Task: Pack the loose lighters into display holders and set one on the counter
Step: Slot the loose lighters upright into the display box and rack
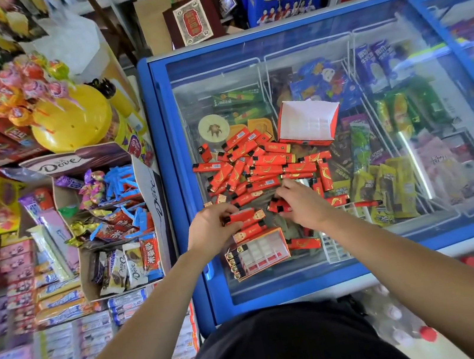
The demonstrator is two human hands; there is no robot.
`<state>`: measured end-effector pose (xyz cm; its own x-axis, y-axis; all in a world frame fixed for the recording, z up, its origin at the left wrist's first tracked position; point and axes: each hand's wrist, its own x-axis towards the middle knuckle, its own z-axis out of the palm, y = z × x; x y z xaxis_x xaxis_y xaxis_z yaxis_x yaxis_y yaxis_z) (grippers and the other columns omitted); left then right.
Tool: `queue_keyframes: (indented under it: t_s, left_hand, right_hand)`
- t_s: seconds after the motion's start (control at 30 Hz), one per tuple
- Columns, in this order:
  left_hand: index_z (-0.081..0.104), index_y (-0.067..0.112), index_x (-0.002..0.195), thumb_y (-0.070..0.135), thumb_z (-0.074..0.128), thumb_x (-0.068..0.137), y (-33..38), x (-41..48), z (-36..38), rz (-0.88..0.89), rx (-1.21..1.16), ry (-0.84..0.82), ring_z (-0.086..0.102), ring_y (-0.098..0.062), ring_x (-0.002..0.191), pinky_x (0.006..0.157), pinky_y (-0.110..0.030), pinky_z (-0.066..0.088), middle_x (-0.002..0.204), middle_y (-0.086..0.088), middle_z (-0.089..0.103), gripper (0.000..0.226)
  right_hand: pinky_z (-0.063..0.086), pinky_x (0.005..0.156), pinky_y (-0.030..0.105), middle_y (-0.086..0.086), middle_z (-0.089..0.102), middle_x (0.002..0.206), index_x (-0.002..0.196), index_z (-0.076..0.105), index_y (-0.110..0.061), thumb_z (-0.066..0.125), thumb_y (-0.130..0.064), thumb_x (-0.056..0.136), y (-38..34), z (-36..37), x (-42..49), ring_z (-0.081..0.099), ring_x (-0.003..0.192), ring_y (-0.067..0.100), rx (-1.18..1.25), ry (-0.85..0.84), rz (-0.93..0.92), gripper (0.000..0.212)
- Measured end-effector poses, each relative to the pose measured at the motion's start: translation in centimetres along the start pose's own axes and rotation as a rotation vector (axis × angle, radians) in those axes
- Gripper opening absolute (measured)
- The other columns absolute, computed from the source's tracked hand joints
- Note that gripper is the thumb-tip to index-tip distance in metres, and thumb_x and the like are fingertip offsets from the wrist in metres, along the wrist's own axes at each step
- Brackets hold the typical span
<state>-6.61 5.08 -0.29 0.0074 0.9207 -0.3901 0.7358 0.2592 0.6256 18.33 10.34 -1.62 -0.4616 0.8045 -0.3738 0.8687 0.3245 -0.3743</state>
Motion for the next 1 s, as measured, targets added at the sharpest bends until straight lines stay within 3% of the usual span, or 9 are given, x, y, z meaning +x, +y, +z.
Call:
queue_keyframes:
  t_s: [0.13,0.23,0.3,0.47,0.6,0.7,0.8,0.93,1.0]
  left_hand:
    - [0.077,0.028,0.103,0.026,0.085,0.082,0.6,-2.5,-1.1,0.015,-0.272,0.136,0.062,0.000,0.081,0.072,-0.013,0.047,0.095,0.015,0.069,0.023]
    - [0.076,0.022,0.106,0.018,0.083,0.084,1.5,-4.5,-2.1,0.001,-0.410,0.190,0.068,-0.009,0.075,0.065,-0.015,0.054,0.096,0.011,0.072,0.023]
    - [0.076,0.023,0.107,0.017,0.082,0.085,1.6,-5.6,-2.4,0.024,-0.435,0.226,0.069,-0.007,0.078,0.068,-0.013,0.053,0.097,0.010,0.073,0.023]
    - [0.074,0.028,0.109,0.013,0.077,0.090,2.0,-7.9,-2.8,0.082,-0.500,0.248,0.068,-0.008,0.085,0.074,-0.016,0.054,0.096,0.012,0.073,0.025]
    - [0.073,0.031,0.111,0.012,0.075,0.091,2.1,-10.0,-2.6,0.114,-0.508,0.199,0.070,-0.009,0.087,0.079,-0.020,0.057,0.093,0.019,0.073,0.028]
    - [0.071,0.037,0.106,0.009,0.077,0.089,1.8,-11.6,-2.1,0.132,-0.474,0.187,0.069,-0.008,0.084,0.075,-0.014,0.054,0.092,0.018,0.072,0.033]
    - [0.071,0.034,0.103,0.013,0.080,0.086,0.7,-13.0,-1.3,0.105,-0.415,0.165,0.069,-0.008,0.083,0.075,-0.012,0.053,0.087,0.015,0.073,0.029]
    - [0.072,0.029,0.100,0.016,0.084,0.083,-1.0,-14.4,0.1,0.133,-0.281,0.178,0.068,-0.002,0.086,0.076,-0.009,0.052,0.088,0.017,0.073,0.025]
    - [0.073,0.029,0.100,0.014,0.084,0.082,-1.6,-14.8,0.8,0.160,-0.223,0.187,0.066,0.001,0.088,0.075,-0.007,0.050,0.090,0.019,0.071,0.026]
  right_hand:
    - [0.050,0.098,0.033,0.002,0.054,0.121,0.120,0.059,-0.012,0.076,-0.016,0.087,0.0,-0.4,-0.3,0.057,0.100,0.015,0.147,0.029,0.049,0.037]
    - [0.053,0.092,0.034,0.005,0.066,0.118,0.120,0.055,-0.013,0.074,-0.015,0.090,0.0,-0.5,-0.8,0.065,0.100,0.020,0.267,0.078,0.118,0.036]
    - [0.051,0.094,0.032,0.001,0.066,0.116,0.123,0.053,-0.012,0.074,-0.017,0.091,-0.3,-1.0,-1.3,0.064,0.105,0.018,0.454,0.135,0.198,0.038]
    - [0.046,0.083,0.027,-0.002,0.066,0.108,0.117,0.057,-0.019,0.072,-0.030,0.092,-2.7,-3.0,-3.7,0.064,0.095,0.015,0.867,0.317,0.362,0.031]
    - [0.046,0.065,0.030,0.007,0.069,0.083,0.103,0.065,-0.022,0.063,-0.038,0.097,-4.3,-2.7,-7.1,0.063,0.070,0.018,1.129,0.267,0.411,0.017]
    - [0.047,0.063,0.029,0.004,0.064,0.080,0.100,0.068,-0.017,0.058,-0.029,0.101,-5.3,-1.4,-9.3,0.060,0.071,0.016,1.322,0.191,0.452,0.016]
    - [0.047,0.073,0.029,0.003,0.066,0.086,0.097,0.072,-0.018,0.064,-0.026,0.098,-5.8,0.5,-11.0,0.061,0.080,0.016,1.279,0.184,0.428,0.011]
    - [0.041,0.055,0.013,-0.011,0.060,0.070,0.098,0.071,-0.015,0.067,-0.023,0.096,-6.3,1.6,-12.4,0.052,0.056,-0.002,1.179,0.139,0.360,0.009]
    - [0.043,0.057,0.013,-0.012,0.061,0.074,0.098,0.070,-0.016,0.068,-0.021,0.096,-6.7,1.7,-12.5,0.055,0.058,-0.004,1.132,0.114,0.333,0.006]
